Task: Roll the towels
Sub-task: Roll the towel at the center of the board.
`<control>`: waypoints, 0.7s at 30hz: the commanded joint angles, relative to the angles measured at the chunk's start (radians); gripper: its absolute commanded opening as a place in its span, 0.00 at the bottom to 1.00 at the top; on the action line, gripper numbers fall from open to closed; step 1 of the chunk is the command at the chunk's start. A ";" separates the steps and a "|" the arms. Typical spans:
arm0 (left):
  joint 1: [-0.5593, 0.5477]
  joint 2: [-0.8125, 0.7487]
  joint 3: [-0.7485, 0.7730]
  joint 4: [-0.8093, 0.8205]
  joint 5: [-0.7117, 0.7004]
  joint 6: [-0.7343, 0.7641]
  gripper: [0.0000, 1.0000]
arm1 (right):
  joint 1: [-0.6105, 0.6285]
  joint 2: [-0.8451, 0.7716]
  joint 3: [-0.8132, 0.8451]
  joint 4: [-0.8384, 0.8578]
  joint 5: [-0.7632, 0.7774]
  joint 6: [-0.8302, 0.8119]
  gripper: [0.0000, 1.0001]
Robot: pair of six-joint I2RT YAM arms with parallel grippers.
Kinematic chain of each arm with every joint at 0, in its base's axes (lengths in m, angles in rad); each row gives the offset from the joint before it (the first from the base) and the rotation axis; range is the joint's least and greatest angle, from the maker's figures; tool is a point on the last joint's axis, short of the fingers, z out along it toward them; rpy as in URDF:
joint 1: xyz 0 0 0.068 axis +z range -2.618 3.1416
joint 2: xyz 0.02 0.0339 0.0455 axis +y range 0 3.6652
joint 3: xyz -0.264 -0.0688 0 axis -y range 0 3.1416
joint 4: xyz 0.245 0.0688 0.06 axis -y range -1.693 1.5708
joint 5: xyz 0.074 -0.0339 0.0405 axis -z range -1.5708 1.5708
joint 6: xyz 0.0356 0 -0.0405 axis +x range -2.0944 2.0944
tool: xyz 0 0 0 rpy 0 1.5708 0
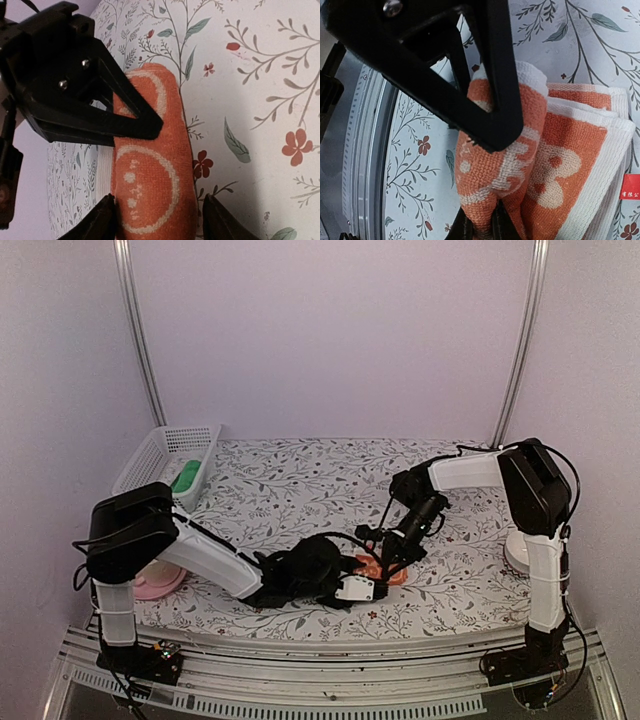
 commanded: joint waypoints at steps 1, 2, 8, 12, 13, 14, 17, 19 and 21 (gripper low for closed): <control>-0.009 0.041 0.058 -0.104 0.016 -0.036 0.57 | 0.012 0.044 -0.027 -0.018 0.072 0.012 0.10; -0.009 0.054 0.071 -0.123 0.006 -0.040 0.53 | 0.012 0.044 -0.027 -0.018 0.073 0.012 0.10; 0.001 0.105 0.121 -0.202 -0.016 -0.104 0.31 | 0.011 0.017 -0.032 0.003 0.089 0.021 0.16; 0.016 0.096 0.128 -0.267 0.022 -0.182 0.23 | 0.001 -0.065 -0.051 0.073 0.124 0.055 0.38; 0.021 0.092 0.133 -0.287 0.036 -0.207 0.23 | -0.005 -0.095 -0.062 0.099 0.135 0.064 0.51; 0.026 0.090 0.139 -0.314 0.050 -0.242 0.22 | -0.017 -0.127 -0.078 0.140 0.149 0.077 0.57; 0.035 0.094 0.164 -0.375 0.071 -0.324 0.23 | -0.049 -0.226 -0.121 0.214 0.186 0.107 0.69; 0.044 0.108 0.197 -0.430 0.099 -0.380 0.23 | -0.077 -0.292 -0.144 0.254 0.203 0.126 0.72; 0.052 0.139 0.246 -0.494 0.118 -0.435 0.24 | -0.106 -0.356 -0.173 0.297 0.217 0.143 0.73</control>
